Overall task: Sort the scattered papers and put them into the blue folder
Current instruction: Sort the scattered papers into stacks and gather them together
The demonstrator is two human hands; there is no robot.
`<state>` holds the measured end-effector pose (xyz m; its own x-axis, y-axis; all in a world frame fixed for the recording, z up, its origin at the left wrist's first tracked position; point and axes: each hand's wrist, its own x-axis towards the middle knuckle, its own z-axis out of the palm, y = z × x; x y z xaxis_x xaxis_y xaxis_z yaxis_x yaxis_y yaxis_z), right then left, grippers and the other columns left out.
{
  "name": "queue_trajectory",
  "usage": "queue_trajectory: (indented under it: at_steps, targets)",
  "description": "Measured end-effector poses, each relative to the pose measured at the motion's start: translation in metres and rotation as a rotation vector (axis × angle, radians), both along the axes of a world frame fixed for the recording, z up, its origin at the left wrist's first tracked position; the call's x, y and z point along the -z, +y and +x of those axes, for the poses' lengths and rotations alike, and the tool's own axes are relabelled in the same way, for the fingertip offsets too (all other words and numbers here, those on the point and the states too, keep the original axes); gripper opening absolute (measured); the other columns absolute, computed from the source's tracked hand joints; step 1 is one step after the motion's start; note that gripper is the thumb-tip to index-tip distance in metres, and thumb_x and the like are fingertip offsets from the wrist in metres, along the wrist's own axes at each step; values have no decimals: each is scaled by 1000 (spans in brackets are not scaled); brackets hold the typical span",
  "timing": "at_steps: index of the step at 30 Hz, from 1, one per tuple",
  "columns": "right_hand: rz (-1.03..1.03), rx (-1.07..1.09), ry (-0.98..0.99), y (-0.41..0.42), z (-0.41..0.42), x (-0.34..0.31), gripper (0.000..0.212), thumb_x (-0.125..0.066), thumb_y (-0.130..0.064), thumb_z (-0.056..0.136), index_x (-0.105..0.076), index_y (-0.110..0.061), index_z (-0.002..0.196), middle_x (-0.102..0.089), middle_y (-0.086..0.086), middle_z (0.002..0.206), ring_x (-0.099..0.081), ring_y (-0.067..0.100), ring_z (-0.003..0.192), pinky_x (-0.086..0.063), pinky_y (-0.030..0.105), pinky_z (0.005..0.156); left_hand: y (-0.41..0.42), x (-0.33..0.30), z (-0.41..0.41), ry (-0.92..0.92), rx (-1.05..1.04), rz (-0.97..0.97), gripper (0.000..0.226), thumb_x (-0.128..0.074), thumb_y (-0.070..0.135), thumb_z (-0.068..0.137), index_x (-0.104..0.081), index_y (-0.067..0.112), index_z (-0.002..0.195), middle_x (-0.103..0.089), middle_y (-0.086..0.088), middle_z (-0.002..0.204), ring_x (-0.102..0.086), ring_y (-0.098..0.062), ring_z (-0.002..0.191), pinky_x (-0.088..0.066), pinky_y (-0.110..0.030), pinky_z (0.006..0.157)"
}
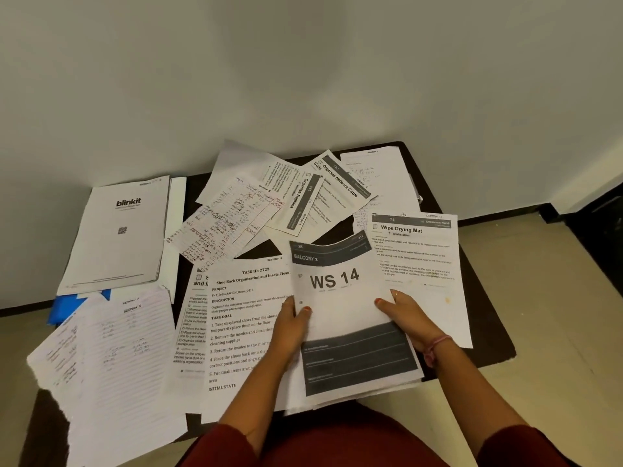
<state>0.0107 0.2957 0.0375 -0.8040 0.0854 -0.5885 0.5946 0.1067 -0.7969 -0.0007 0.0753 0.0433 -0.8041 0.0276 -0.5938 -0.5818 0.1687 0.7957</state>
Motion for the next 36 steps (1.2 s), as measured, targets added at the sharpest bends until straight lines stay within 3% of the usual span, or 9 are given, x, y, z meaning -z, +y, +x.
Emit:
queue_trajectory:
  at_steps: [9,14,17,21,24,27,30,33,36]
  targets:
    - [24,211,259,12,-32,-41,32,-51,-9,94,-54,-16,125,-61,3,123,-58,20,111,-47,40,98,21,-53,-19,358,113,-19,39,-41,24,101,-35,16,139,-54,0,127,-54,-15,115,-50,-31,96]
    - [9,337,437,4,-49,-64,33,-55,-10,93,-49,-17,125,-60,-3,110,-58,11,100,-51,23,79,22,-77,-30,576,63,-13,22,-42,16,101,-40,16,122,-53,11,109,-55,1,98,-49,-7,74]
    - [40,386,480,0,-55,-66,26,-56,-11,93,-48,-18,116,-60,-2,107,-57,15,100,-49,24,83,22,-77,-33,633,16,12,22,-42,11,100,-40,15,122,-51,18,106,-54,11,96,-47,-5,75]
    - [33,382,497,-5,-56,-59,26,-55,-8,93,-48,-19,116,-60,-5,104,-57,11,99,-46,28,90,21,-66,-32,636,-41,28,31,-48,10,98,-38,33,117,-53,20,109,-55,6,104,-44,-4,80]
    - [12,360,533,-9,-55,-57,29,-54,-12,94,-45,-25,118,-60,-9,110,-57,5,103,-47,21,88,21,-65,-32,627,-70,73,40,-51,7,97,-37,42,112,-52,21,112,-53,19,100,-43,-3,80]
    - [56,333,567,-8,-56,-55,26,-55,-18,95,-44,-30,114,-59,-7,112,-56,8,107,-47,23,90,20,-61,-37,608,-112,93,44,-54,7,95,-37,44,113,-54,18,111,-54,20,98,-44,-4,79]
    - [125,292,562,-9,-57,-52,32,-53,-21,95,-41,-22,125,-57,0,119,-54,15,113,-47,28,94,22,-59,-41,608,-109,85,43,-55,10,95,-39,45,114,-55,18,113,-55,15,102,-45,-7,85]
    - [173,280,546,-9,-58,-48,35,-52,-24,96,-40,-18,129,-56,3,124,-53,21,117,-46,36,99,25,-57,-43,588,-102,112,36,-53,10,96,-40,41,110,-54,19,110,-55,16,98,-46,-6,79]
    - [236,294,494,-13,-59,-43,45,-50,-43,92,-42,-18,129,-56,3,125,-52,24,120,-44,43,103,25,-56,-44,579,-107,111,33,-51,11,97,-41,40,107,-53,21,108,-53,19,95,-44,-3,77]
